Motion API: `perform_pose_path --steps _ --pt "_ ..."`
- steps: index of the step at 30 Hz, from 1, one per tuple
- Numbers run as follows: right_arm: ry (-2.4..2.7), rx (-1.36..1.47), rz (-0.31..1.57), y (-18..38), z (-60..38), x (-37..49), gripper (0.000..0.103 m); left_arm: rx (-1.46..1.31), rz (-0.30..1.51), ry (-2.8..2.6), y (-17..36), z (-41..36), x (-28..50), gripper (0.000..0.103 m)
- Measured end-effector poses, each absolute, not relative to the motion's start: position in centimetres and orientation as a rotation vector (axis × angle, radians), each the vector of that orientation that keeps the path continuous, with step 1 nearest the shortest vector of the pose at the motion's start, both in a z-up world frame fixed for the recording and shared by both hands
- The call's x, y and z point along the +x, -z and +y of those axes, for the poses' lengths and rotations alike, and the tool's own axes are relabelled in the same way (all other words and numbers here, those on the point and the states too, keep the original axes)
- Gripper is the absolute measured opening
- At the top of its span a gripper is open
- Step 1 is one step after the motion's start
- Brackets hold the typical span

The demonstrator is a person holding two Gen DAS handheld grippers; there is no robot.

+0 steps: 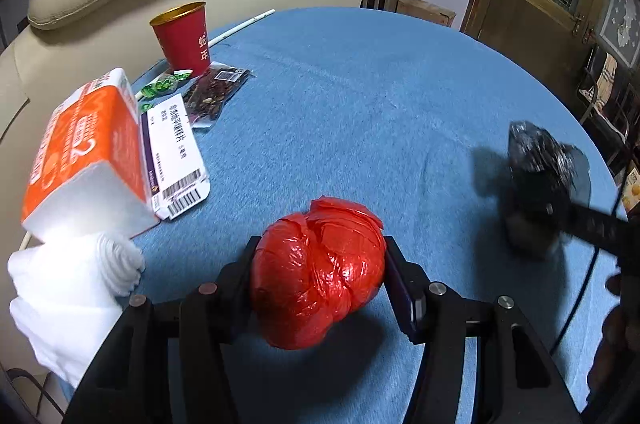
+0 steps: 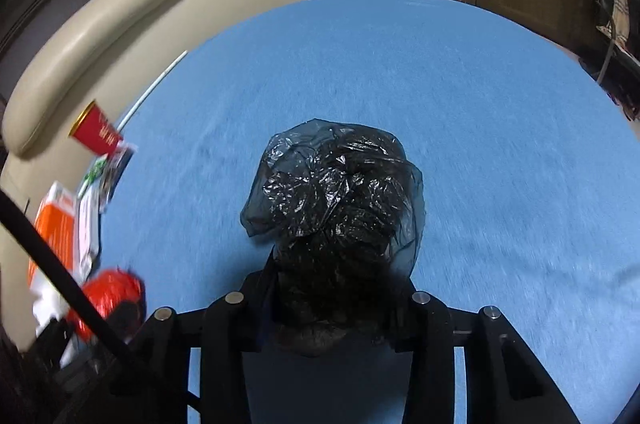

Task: Collect trash
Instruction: 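Grasp the red plastic bag ball with the left tool while the right tool grasps the black plastic bag, then carry both held bags from the table toward the red basket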

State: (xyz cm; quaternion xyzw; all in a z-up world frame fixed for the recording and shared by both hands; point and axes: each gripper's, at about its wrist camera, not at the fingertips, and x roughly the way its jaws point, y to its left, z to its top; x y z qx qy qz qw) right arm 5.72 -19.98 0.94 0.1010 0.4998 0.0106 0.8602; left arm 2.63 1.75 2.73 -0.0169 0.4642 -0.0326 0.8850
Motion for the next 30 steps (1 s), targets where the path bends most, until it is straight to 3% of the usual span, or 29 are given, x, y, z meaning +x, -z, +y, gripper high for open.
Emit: perform_pose_path --steps 30 --pt "-0.04 0.355 0.976 -2.1 -26.0 -16.9 0.044 0.1 0.915 0.165 -5.5 -6.0 -12.0 0.059"
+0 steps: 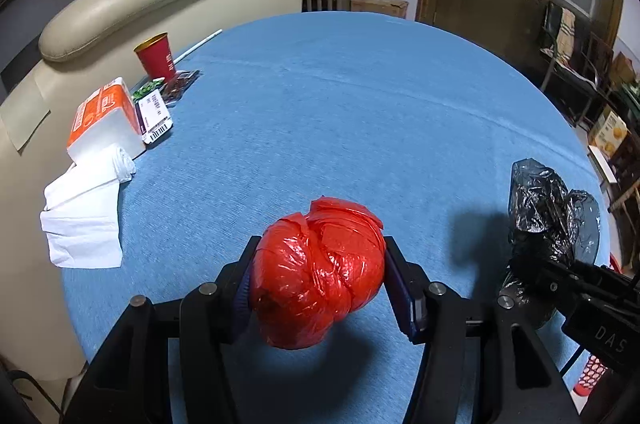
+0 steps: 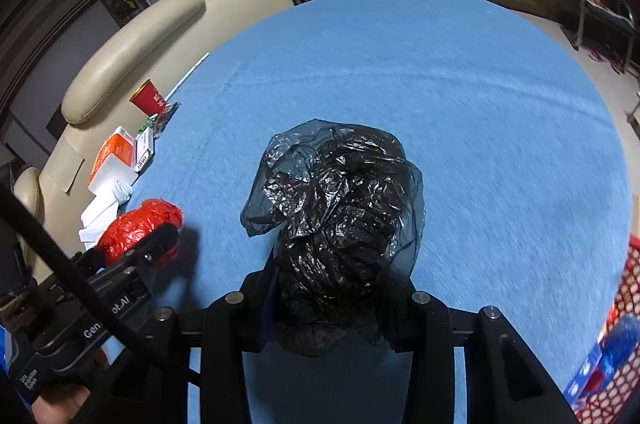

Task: Collect trash
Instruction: 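Carry both held bags from the table toward the red basket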

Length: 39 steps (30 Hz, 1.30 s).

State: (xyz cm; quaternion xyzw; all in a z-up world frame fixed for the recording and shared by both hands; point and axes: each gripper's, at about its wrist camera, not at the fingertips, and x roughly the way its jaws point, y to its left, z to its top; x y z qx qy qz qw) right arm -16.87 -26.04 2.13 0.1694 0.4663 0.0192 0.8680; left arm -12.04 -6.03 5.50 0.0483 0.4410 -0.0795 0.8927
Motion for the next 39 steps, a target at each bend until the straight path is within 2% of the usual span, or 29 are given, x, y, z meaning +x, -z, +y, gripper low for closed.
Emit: perform_pose_path --steps 39 --pt "0.046 0.383 0.894 -2.4 -27.3 -21.0 0.044 0.177 0.921 0.28 -5.7 -10.9 -15.4 0.059"
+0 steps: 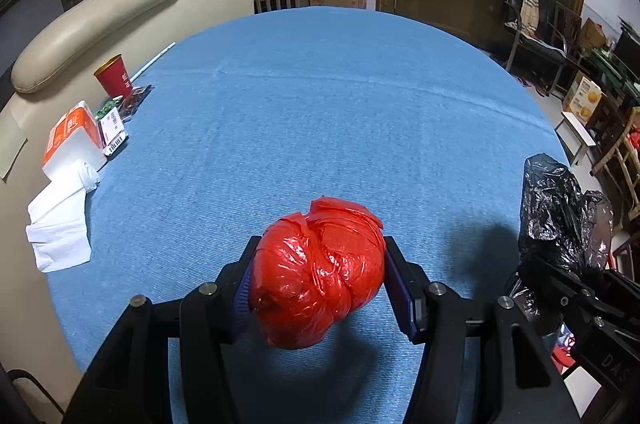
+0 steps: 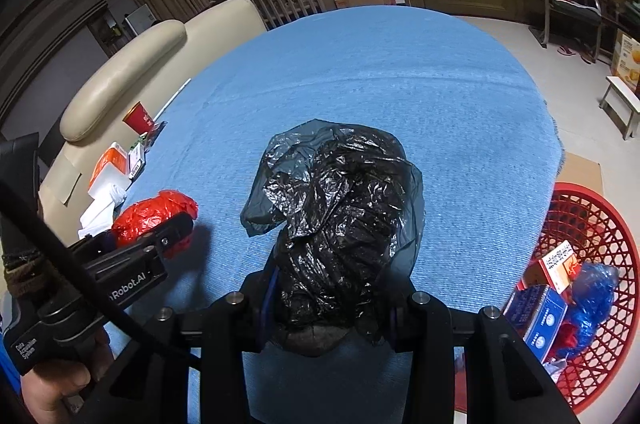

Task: Collect trash
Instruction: 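Carry both held bags from the table toward the red basket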

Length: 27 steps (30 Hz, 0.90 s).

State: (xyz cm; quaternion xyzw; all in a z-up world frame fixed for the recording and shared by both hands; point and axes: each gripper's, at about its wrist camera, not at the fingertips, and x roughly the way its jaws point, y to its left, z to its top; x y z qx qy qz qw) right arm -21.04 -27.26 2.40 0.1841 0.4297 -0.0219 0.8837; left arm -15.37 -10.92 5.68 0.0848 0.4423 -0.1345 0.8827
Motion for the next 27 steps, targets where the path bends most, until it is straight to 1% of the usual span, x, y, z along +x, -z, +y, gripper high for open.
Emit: perform_pose_path --steps 27 --pt "0.097 0.401 0.856 -2.6 -27.6 -22.2 0.044 0.183 0.954 0.354 -4.8 -12.2 -15.7 0.059"
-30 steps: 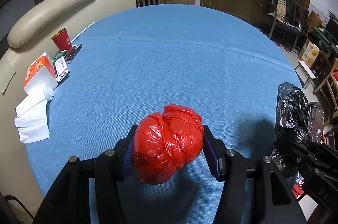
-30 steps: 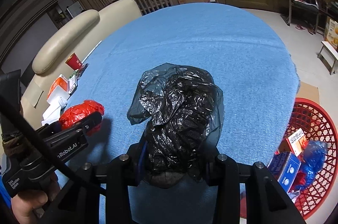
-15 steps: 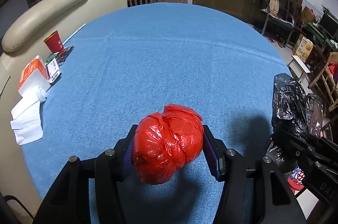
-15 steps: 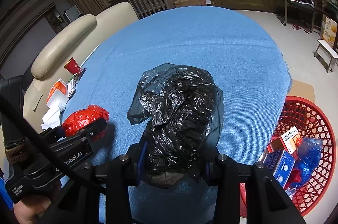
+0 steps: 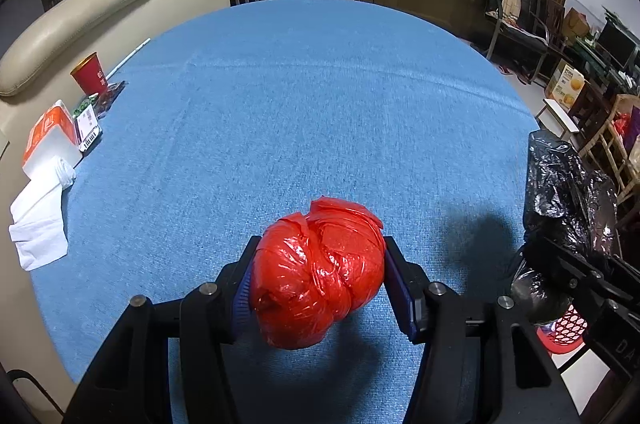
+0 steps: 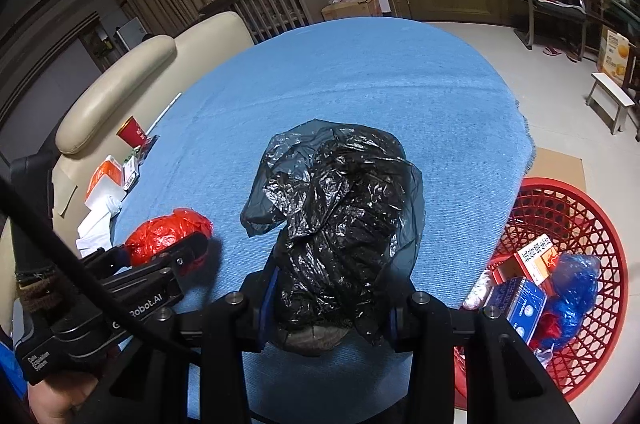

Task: Collect trash
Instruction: 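Carry both held bags from the table toward the red basket, then open the right tool to drop the black bag while the left tool drops the red bag into the basket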

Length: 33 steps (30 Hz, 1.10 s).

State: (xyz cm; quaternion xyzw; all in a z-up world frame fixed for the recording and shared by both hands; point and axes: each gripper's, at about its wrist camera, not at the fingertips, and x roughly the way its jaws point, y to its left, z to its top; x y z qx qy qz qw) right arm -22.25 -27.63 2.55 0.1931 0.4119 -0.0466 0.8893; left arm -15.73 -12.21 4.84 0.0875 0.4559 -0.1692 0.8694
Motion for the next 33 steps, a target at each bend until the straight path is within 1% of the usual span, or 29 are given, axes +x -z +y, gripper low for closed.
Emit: perform_pose_path --steps 23,33 --pt "0.164 0.446 0.804 -3.2 -28.8 -24.5 0.044 0.24 0.935 0.423 -4.9 -14.3 -16.0 0.059" --pt "0.207 0.472 0.784 -3.4 -30.7 -26.2 0.044 0.283 0.921 0.473 -5.1 -16.5 -17.0 0.059"
